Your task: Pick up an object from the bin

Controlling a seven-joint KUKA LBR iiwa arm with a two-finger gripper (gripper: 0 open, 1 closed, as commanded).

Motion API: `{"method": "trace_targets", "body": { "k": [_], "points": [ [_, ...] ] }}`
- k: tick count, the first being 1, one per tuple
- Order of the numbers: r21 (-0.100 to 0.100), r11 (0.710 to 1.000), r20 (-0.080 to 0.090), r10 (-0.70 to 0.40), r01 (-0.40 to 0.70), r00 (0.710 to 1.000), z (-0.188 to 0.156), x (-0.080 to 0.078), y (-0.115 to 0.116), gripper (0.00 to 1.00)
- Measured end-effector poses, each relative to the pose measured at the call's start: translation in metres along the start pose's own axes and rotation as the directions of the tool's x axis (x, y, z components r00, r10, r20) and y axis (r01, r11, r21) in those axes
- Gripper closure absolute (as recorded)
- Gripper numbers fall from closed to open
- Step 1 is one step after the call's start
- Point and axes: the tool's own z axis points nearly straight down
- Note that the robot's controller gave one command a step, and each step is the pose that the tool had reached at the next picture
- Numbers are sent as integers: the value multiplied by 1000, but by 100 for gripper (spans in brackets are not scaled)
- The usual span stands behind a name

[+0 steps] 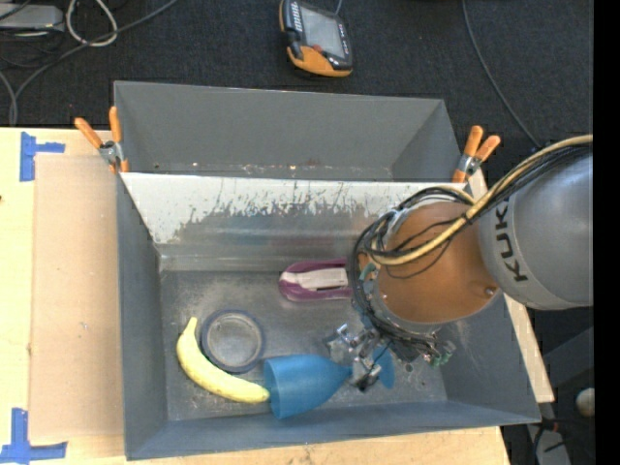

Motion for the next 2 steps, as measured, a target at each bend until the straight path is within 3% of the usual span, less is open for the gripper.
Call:
{"method": "trace_targets", "body": {
  "k": [1,2],
  "points": [
    [0,1000,1,1,-1,1000,-41,-1,1,100],
    [3,1000,7,3,-3,1000,-57,-2,0,100]
  ]
}}
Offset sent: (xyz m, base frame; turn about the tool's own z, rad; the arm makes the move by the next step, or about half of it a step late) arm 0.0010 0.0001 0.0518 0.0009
